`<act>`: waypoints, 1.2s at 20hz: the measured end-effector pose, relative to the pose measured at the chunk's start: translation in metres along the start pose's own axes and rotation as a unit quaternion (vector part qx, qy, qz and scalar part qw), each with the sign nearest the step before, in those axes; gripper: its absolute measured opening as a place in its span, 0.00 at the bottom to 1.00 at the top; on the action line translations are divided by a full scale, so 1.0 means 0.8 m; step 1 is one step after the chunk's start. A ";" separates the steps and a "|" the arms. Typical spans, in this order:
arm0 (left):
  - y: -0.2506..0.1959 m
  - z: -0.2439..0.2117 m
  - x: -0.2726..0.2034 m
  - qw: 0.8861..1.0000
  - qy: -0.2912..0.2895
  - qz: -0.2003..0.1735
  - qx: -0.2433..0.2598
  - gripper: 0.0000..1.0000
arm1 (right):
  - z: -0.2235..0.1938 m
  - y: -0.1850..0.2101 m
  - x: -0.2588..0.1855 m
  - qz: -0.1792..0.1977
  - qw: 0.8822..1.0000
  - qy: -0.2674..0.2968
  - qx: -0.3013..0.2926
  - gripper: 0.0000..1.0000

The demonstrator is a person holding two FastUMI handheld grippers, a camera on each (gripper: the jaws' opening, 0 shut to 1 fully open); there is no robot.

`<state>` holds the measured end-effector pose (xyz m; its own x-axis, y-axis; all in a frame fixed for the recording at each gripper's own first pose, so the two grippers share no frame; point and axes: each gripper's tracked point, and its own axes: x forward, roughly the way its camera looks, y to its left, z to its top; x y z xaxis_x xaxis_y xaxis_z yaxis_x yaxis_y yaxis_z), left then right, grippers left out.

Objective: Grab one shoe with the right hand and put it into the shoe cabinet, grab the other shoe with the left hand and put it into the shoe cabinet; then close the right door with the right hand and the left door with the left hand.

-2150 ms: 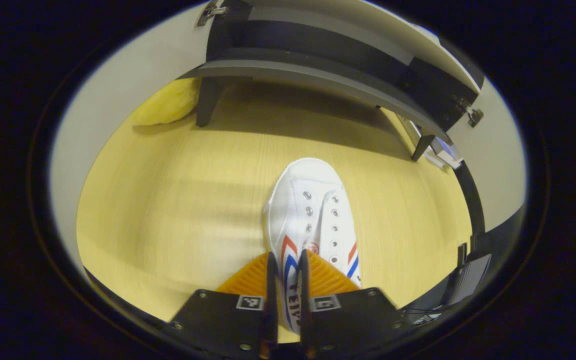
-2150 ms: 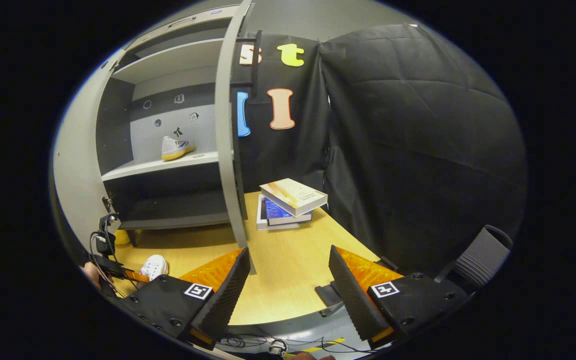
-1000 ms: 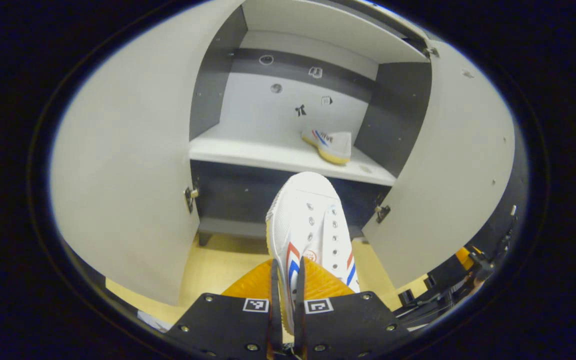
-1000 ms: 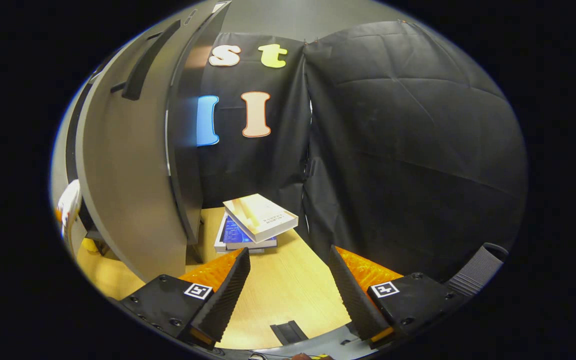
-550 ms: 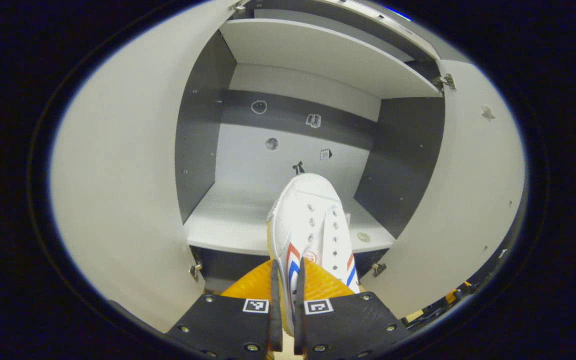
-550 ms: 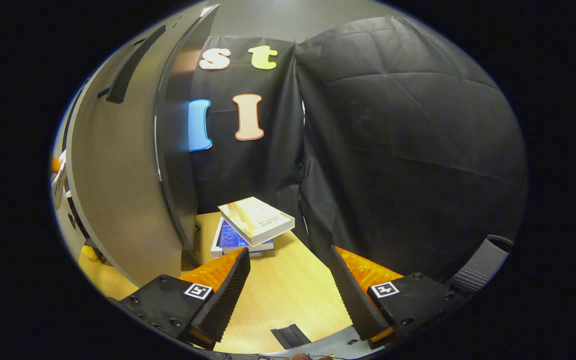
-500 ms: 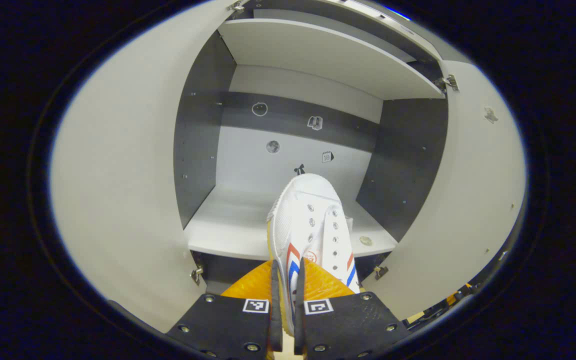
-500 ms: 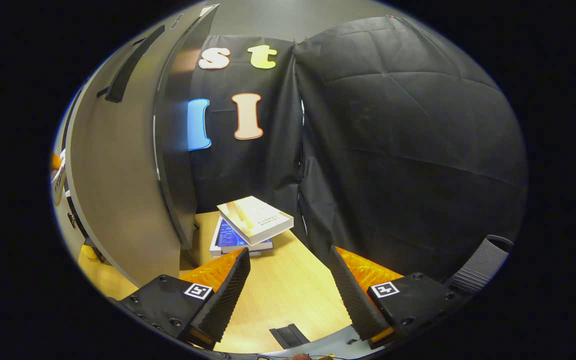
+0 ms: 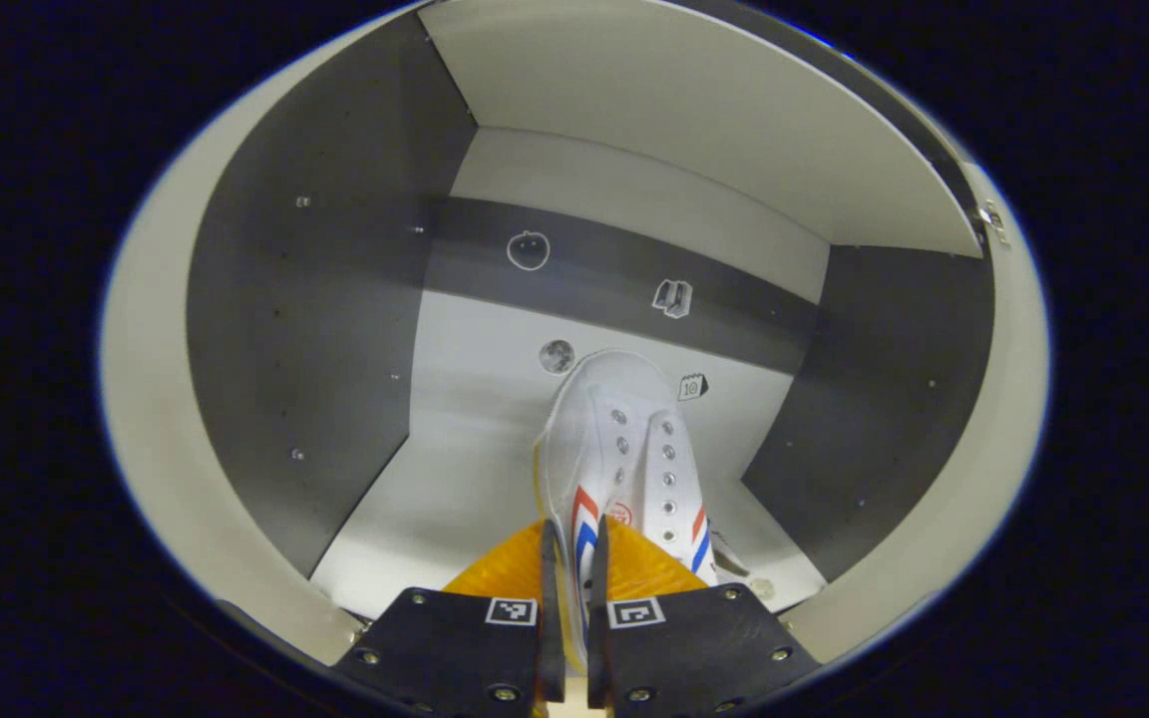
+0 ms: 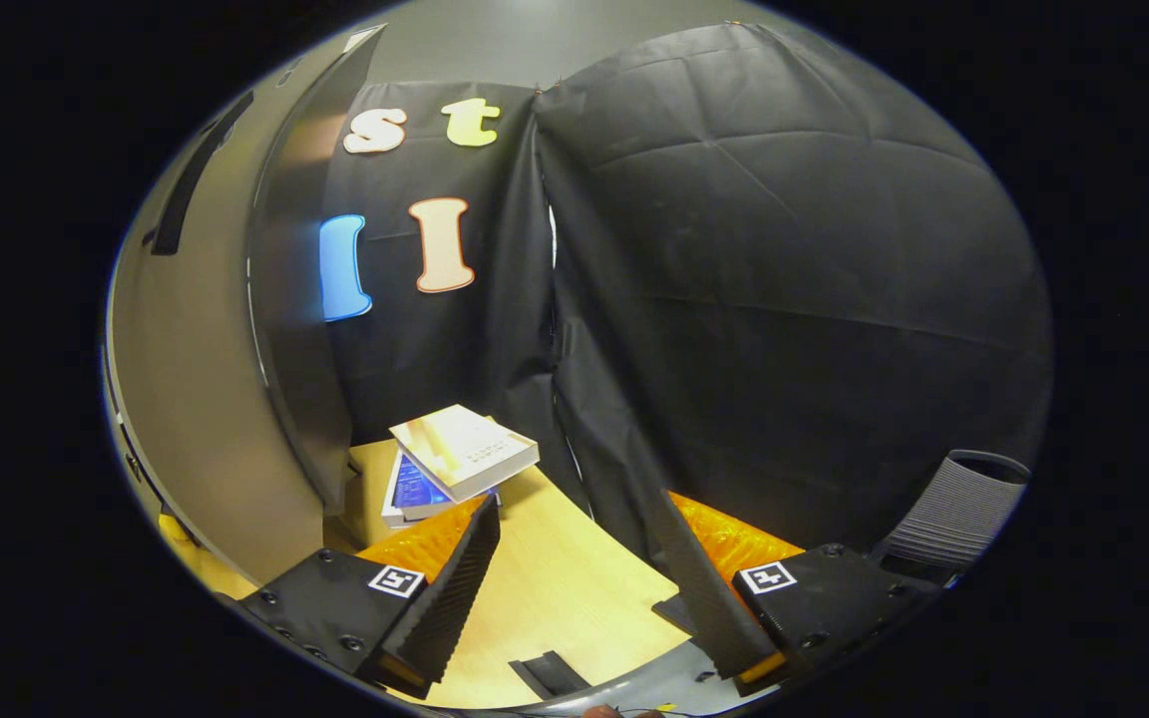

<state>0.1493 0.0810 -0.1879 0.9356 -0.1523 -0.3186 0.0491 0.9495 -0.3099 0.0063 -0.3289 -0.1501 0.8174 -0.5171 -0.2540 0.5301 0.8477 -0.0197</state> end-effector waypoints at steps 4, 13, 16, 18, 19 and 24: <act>0.003 -0.010 -0.003 0.998 0.045 0.015 0.028 0.10 | 0.005 -0.014 0.000 -0.012 1.000 0.001 0.005 0.94; 0.011 -0.019 -0.004 0.993 0.104 0.017 0.055 0.11 | -0.003 -0.014 0.012 -0.016 1.000 0.013 0.002 0.99; 0.013 -0.025 0.000 0.993 0.110 0.023 0.045 0.11 | -0.005 -0.010 0.011 -0.015 1.000 0.017 0.001 0.99; 0.011 -0.026 -0.004 0.992 0.116 0.017 0.049 0.10 | -0.002 -0.006 0.011 -0.013 1.000 0.016 0.000 0.99; 0.016 -0.019 -0.002 0.992 0.105 0.022 0.060 0.19 | -0.001 -0.003 0.010 -0.012 1.000 0.015 -0.002 0.99; 0.027 0.024 -0.019 0.991 0.036 0.049 0.119 0.78 | 0.010 0.008 0.003 -0.003 1.000 0.006 -0.007 0.99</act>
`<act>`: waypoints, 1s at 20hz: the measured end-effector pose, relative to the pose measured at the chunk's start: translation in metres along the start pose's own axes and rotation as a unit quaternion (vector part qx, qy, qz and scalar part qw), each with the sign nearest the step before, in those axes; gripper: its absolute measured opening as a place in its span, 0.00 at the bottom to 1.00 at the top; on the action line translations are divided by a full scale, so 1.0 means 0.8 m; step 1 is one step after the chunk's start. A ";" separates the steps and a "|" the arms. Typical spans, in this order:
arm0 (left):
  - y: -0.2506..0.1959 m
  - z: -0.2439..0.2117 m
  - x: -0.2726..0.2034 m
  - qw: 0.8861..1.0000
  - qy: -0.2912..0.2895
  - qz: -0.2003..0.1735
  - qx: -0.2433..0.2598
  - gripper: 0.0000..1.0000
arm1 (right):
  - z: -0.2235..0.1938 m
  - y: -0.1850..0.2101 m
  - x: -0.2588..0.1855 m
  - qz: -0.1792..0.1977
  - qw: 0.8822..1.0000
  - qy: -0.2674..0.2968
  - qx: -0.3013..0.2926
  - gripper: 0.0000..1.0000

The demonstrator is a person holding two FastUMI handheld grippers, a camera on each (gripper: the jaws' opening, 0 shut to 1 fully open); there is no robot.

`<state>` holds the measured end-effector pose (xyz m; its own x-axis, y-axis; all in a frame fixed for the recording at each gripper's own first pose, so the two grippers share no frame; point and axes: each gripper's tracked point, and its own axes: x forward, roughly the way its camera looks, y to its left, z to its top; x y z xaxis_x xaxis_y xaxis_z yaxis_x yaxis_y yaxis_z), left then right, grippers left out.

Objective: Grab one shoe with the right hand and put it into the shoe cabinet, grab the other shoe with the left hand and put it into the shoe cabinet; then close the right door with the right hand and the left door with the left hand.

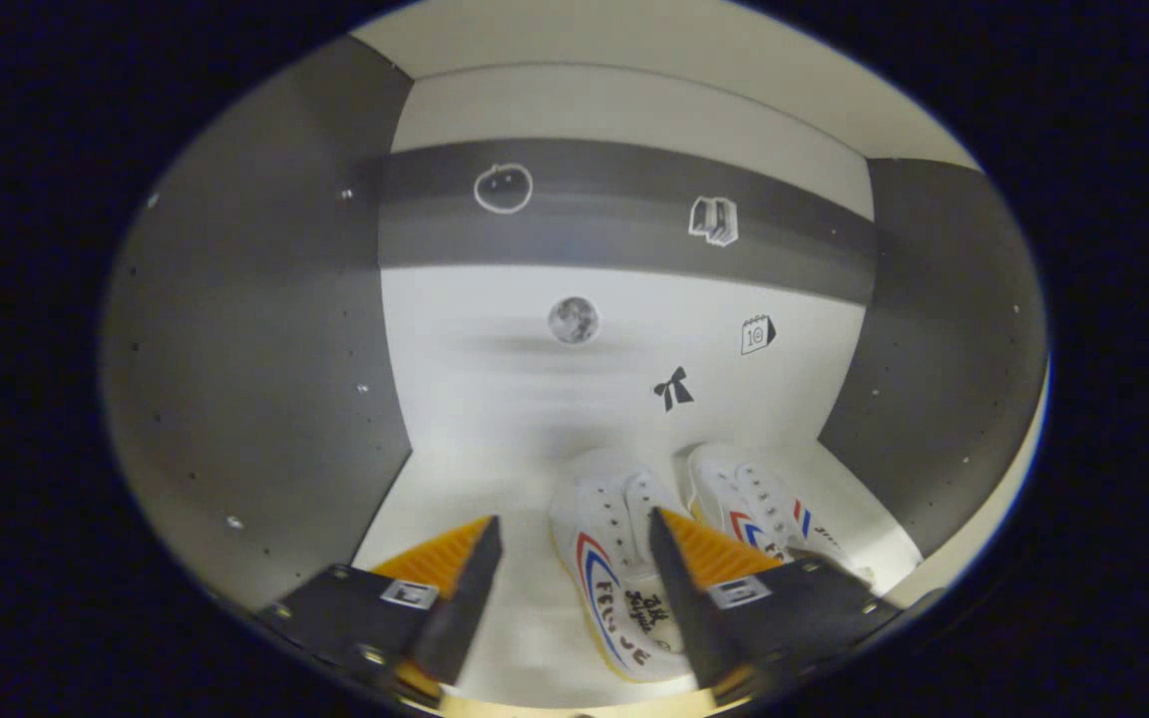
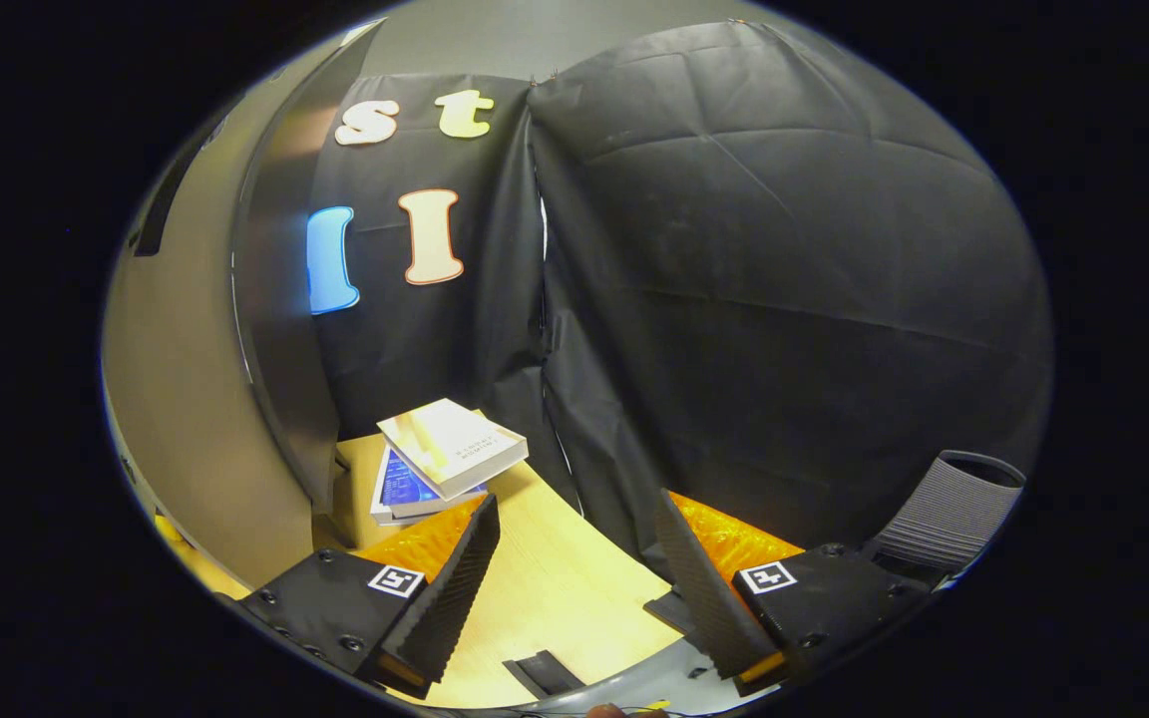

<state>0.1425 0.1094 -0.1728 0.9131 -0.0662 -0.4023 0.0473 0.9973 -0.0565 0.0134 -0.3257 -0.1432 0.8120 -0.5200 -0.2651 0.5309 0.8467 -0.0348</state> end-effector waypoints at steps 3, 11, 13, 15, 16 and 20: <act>0.001 0.014 -0.040 0.999 -0.040 0.005 0.026 0.96 | 0.012 0.006 -0.004 0.007 1.000 -0.008 -0.002 0.99; -0.018 0.080 -0.182 0.976 -0.205 -0.016 0.067 0.96 | 0.092 0.018 -0.050 0.013 0.998 -0.067 -0.003 0.99; -0.025 0.089 -0.221 0.966 -0.244 -0.030 0.080 0.96 | 0.115 0.024 -0.068 0.017 0.997 -0.079 0.005 0.99; -0.028 0.087 -0.250 0.962 -0.260 -0.042 0.075 0.96 | 0.133 0.028 -0.086 0.019 0.996 -0.089 0.007 0.94; -0.026 0.082 -0.260 0.962 -0.259 -0.048 0.070 0.96 | 0.143 0.028 -0.096 0.017 0.995 -0.096 0.006 0.99; -0.018 0.057 -0.293 0.968 -0.239 -0.055 0.049 0.96 | 0.177 0.039 -0.140 0.021 0.992 -0.122 0.012 0.93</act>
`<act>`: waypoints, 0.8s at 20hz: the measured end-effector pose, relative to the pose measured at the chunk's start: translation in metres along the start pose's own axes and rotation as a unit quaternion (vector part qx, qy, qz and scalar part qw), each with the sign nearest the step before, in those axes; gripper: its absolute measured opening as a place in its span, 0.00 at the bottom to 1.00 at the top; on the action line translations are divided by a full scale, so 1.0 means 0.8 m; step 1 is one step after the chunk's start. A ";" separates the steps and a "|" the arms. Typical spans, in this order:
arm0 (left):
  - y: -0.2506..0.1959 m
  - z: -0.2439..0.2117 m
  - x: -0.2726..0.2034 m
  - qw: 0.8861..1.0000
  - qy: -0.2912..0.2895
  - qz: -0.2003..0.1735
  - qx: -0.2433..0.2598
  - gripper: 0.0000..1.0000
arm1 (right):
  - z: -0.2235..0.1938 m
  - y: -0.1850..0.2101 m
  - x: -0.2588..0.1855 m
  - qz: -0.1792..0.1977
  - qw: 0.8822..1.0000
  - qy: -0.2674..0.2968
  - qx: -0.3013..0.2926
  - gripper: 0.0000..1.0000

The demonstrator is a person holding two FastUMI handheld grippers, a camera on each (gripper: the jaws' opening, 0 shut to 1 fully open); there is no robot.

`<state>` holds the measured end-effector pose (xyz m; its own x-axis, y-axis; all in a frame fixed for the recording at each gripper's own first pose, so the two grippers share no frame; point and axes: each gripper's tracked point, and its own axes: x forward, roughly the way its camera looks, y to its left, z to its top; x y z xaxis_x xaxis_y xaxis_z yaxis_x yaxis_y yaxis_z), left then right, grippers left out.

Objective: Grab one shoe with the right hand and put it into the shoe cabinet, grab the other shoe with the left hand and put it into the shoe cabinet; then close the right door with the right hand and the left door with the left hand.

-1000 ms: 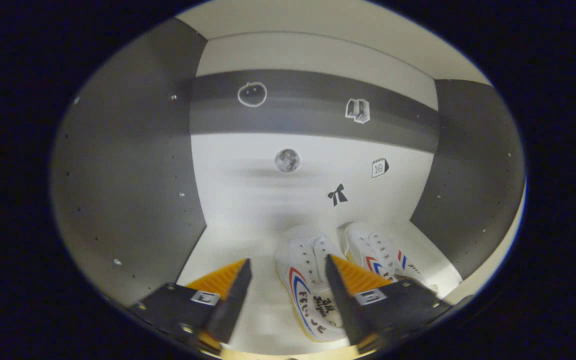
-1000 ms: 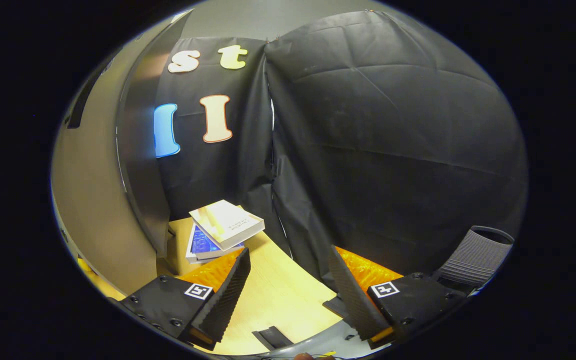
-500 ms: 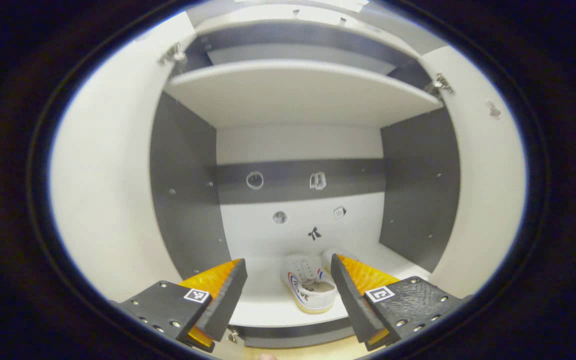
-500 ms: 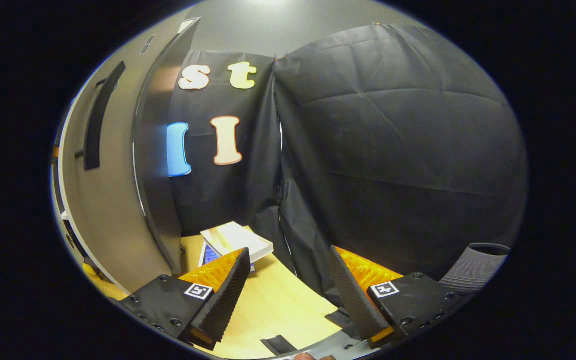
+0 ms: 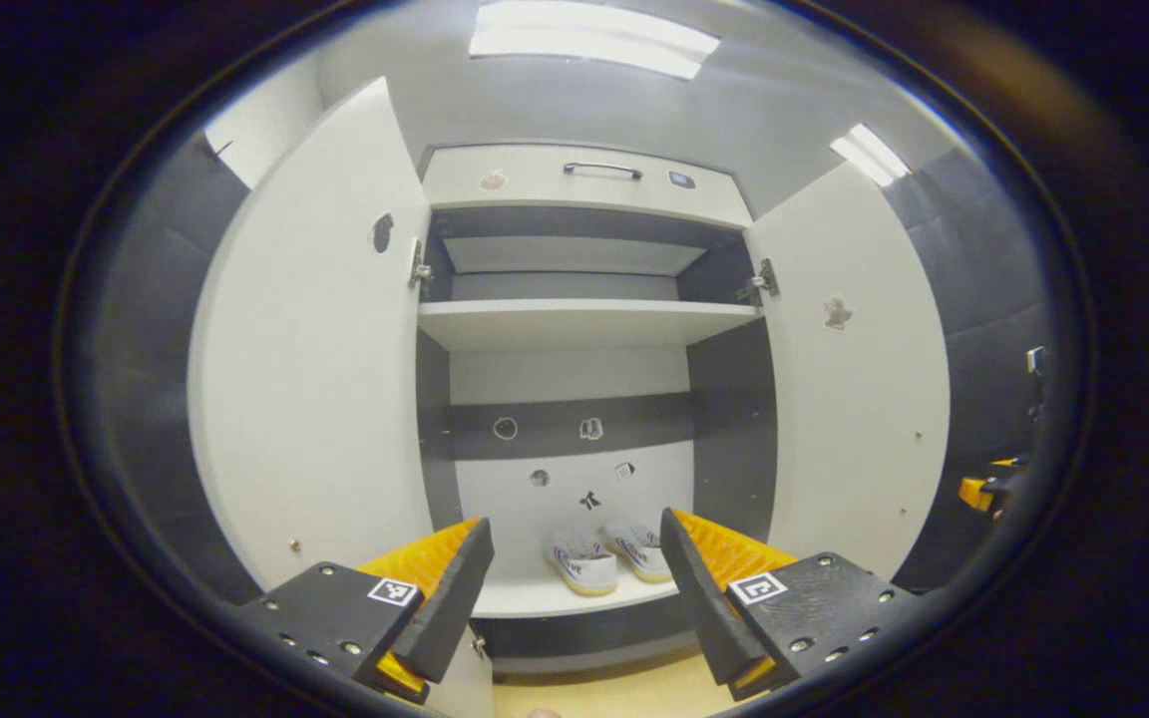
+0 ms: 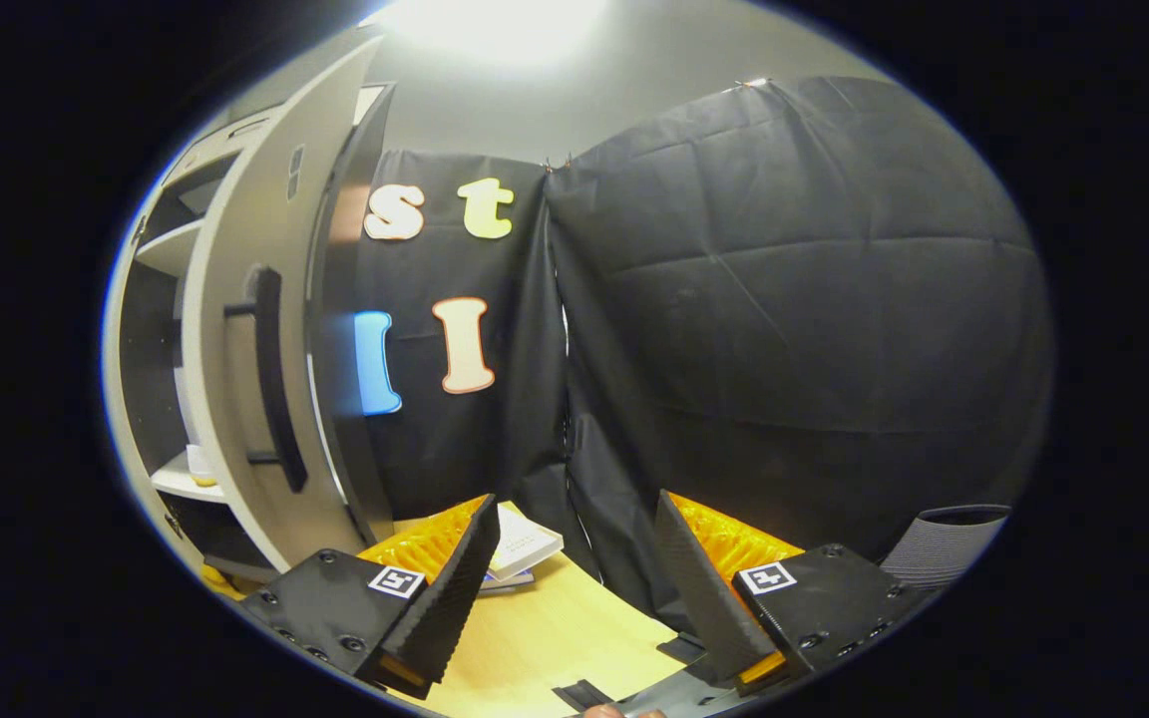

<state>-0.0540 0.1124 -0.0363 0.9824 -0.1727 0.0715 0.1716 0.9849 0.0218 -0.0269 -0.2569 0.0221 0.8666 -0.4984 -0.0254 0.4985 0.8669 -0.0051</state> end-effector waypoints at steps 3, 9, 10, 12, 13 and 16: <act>0.004 -0.019 -0.031 1.000 0.016 -0.002 -0.005 0.96 | 0.020 0.009 -0.027 0.007 1.000 -0.008 0.009 0.93; 0.004 -0.074 -0.096 0.997 0.052 -0.001 -0.051 0.96 | 0.054 0.029 -0.057 0.032 0.999 -0.018 -0.004 0.92; -0.002 -0.086 -0.104 0.997 0.057 -0.001 -0.061 0.96 | 0.063 0.034 -0.054 0.041 0.999 -0.025 -0.012 0.92; -0.004 -0.118 -0.121 0.995 0.080 0.019 -0.053 0.96 | 0.085 0.045 -0.042 0.060 0.997 -0.044 -0.038 0.92; -0.007 -0.130 -0.130 0.995 0.085 0.023 -0.044 0.96 | 0.096 0.053 -0.033 0.072 0.995 -0.053 -0.042 0.92; -0.024 -0.139 -0.139 0.996 0.084 0.035 -0.017 0.96 | 0.114 0.081 -0.001 0.120 0.990 -0.065 -0.020 1.00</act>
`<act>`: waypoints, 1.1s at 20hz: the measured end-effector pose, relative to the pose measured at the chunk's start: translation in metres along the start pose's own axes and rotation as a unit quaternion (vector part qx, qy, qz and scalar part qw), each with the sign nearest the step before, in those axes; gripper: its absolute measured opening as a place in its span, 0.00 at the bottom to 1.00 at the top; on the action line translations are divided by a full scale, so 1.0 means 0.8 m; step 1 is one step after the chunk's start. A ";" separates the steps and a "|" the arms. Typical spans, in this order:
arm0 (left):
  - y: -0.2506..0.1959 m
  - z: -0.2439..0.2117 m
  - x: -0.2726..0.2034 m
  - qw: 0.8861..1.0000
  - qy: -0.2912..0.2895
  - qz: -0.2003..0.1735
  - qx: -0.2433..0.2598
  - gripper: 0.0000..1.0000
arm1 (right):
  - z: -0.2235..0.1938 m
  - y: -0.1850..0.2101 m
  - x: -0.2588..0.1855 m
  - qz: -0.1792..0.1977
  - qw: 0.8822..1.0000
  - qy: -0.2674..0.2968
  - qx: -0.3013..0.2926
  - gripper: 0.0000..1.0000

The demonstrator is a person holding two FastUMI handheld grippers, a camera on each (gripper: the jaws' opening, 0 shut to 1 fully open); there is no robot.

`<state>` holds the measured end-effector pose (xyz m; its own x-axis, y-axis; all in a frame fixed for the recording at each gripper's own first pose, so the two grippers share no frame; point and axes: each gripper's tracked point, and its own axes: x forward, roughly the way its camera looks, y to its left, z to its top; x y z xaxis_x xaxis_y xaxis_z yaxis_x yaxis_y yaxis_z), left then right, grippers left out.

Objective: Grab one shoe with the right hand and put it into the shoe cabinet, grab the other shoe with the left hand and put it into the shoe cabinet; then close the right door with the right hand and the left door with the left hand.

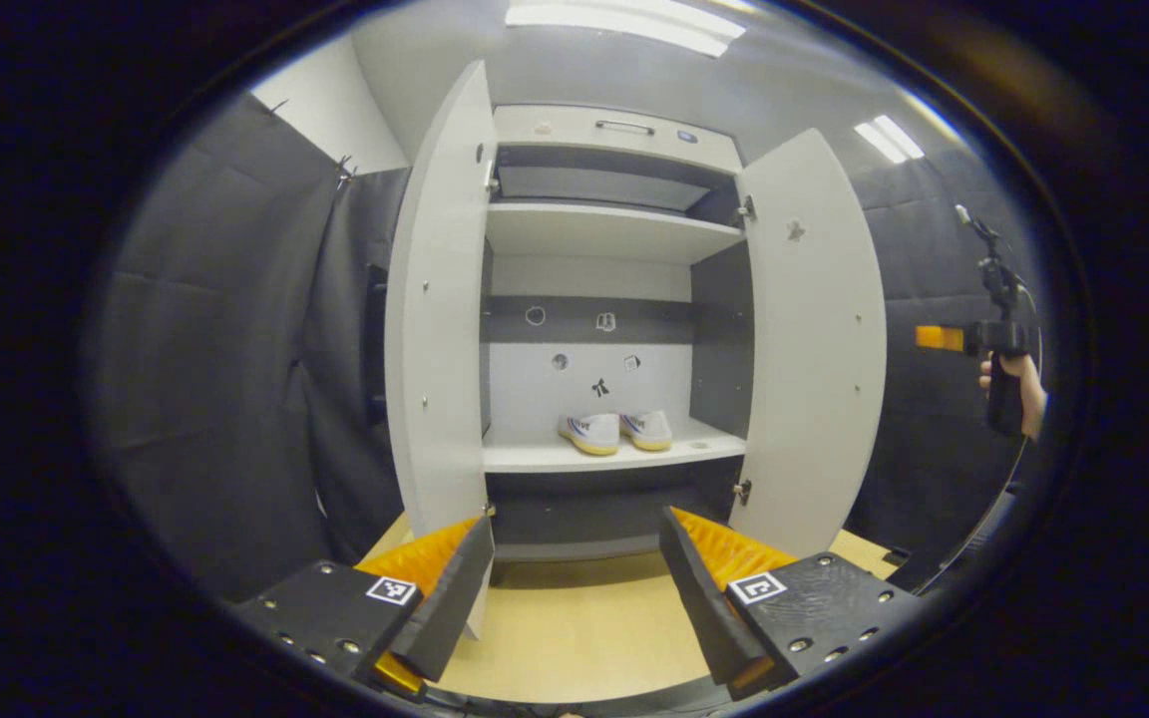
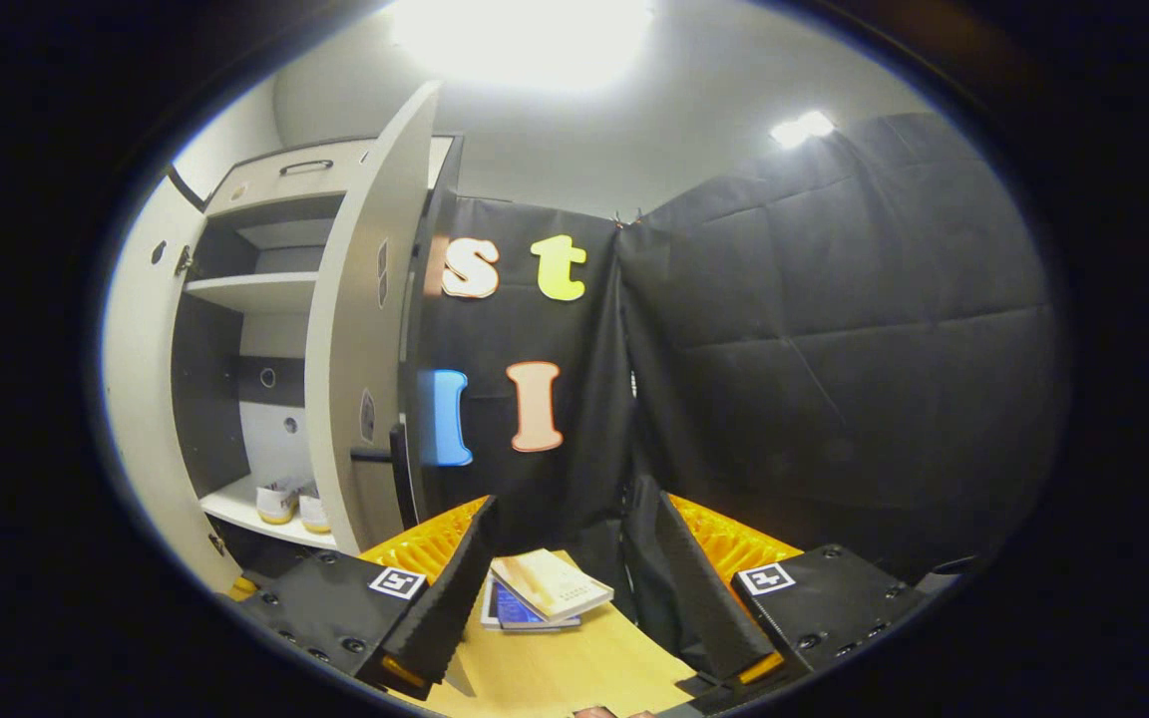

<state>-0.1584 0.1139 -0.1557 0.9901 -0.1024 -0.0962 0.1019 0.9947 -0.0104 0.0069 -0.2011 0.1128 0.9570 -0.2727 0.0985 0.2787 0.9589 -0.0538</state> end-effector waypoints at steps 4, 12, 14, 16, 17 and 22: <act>-0.019 0.001 0.002 0.998 0.004 0.056 -0.043 0.96 | -0.021 0.005 0.052 0.060 0.998 0.016 0.018 0.98; -0.010 -0.024 -0.033 0.977 0.044 0.193 -0.074 0.96 | -0.039 0.057 0.084 0.209 0.977 0.029 0.017 0.92; -0.010 -0.025 -0.038 0.974 0.046 0.204 -0.082 0.97 | -0.043 0.058 0.088 0.218 0.976 0.030 0.012 0.98; -0.003 -0.027 -0.035 0.972 0.050 0.212 -0.085 0.96 | -0.041 0.060 0.089 0.221 0.975 0.031 0.013 0.95; -0.001 -0.027 -0.033 0.973 0.049 0.209 -0.086 0.97 | -0.043 0.063 0.086 0.224 0.974 0.036 0.014 0.95; 0.036 -0.025 -0.026 0.974 0.043 0.206 -0.083 0.97 | -0.041 0.076 0.073 0.208 0.977 0.044 -0.003 0.94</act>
<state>-0.1778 0.1443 -0.1743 0.9310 0.2987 -0.2096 -0.3266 0.9383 -0.1135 0.0827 -0.1613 0.0828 0.9907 0.1345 -0.0184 -0.1356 0.9878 -0.0767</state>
